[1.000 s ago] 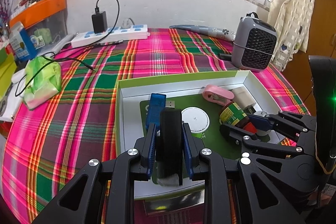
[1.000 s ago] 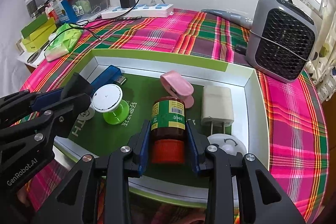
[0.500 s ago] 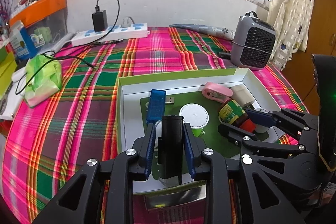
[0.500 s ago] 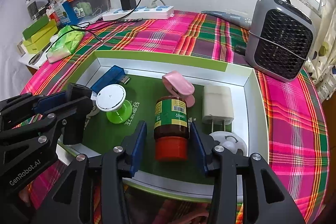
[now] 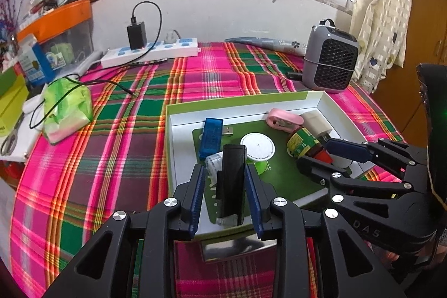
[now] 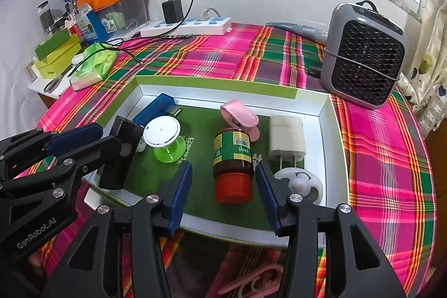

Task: Organize rigid objects
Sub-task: 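Open both grippers to release the black bar and brown jar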

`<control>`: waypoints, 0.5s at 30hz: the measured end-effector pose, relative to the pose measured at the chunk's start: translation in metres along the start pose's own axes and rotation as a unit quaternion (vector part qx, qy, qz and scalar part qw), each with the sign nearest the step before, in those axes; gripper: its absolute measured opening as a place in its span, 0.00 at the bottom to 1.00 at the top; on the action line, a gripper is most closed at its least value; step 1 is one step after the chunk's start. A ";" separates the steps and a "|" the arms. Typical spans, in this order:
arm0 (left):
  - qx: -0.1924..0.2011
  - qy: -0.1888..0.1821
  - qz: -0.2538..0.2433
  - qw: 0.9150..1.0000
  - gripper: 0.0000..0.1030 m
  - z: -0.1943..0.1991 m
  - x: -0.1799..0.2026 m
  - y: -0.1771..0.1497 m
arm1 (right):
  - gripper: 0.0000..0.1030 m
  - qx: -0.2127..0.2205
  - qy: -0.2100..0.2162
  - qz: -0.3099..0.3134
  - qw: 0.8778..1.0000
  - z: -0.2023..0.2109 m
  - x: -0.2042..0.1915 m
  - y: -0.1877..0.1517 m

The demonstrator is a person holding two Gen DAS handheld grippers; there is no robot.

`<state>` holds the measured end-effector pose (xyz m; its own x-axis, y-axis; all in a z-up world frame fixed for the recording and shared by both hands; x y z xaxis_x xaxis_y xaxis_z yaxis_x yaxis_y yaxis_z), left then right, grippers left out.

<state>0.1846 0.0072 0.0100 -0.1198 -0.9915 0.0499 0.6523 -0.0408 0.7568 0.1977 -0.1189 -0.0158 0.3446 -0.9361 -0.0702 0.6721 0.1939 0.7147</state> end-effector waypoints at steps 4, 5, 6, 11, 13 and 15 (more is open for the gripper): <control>0.007 -0.007 0.002 1.000 0.28 0.011 -0.005 -0.002 | 0.47 0.009 -0.001 -0.002 1.000 0.011 0.001 -0.001; 0.008 -0.007 0.003 1.000 0.28 0.014 -0.008 -0.003 | 0.47 0.011 -0.001 -0.003 1.000 0.013 0.001 -0.002; 0.008 -0.007 0.005 1.000 0.28 0.016 -0.009 -0.004 | 0.47 0.013 -0.002 -0.003 1.000 0.016 0.001 -0.003; 0.005 -0.016 0.005 1.000 0.31 0.028 -0.017 -0.014 | 0.47 0.024 -0.007 -0.017 1.000 0.033 0.007 -0.009; 0.005 -0.013 0.000 1.000 0.33 0.033 -0.019 -0.018 | 0.47 0.029 -0.009 -0.020 0.999 0.040 0.009 -0.012; 0.007 -0.017 0.001 1.000 0.33 0.038 -0.021 -0.021 | 0.47 0.034 -0.013 -0.023 0.999 0.048 0.010 -0.016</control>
<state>0.1453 0.0338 0.0175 -0.1440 -0.9868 0.0736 0.6422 -0.0366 0.7657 0.1593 -0.1456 0.0055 0.2967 -0.9510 -0.0867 0.6406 0.1308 0.7567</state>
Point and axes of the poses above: each gripper's, at about its wrist camera, not at the fingertips, and z roughly against the way its jaws point, x to its right, y to its top, the point moved 5 cm from there along -z, roughly the way its jaws point, and after that the axes turned 4 degrees about x, right-handed, at the moved point
